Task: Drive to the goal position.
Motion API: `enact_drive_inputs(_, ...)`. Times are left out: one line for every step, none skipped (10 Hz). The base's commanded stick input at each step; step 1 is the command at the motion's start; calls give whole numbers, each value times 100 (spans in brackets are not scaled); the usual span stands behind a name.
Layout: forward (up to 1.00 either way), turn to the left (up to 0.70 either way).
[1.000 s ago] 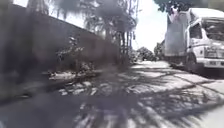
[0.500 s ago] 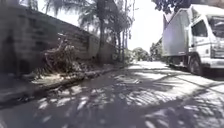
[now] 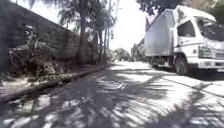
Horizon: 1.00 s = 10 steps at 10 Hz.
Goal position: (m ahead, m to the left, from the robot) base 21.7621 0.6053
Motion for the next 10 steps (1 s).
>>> enact_drive_inputs(100, 1)
enact_drive_inputs(100, 1)
enact_drive_inputs(100, 1)
enact_drive_inputs(100, 1)
enact_drive_inputs(100, 1)
enact_drive_inputs(100, 1)
enact_drive_inputs(100, 1)
enact_drive_inputs(100, 1)
enact_drive_inputs(100, 1)
enact_drive_inputs(100, 1)
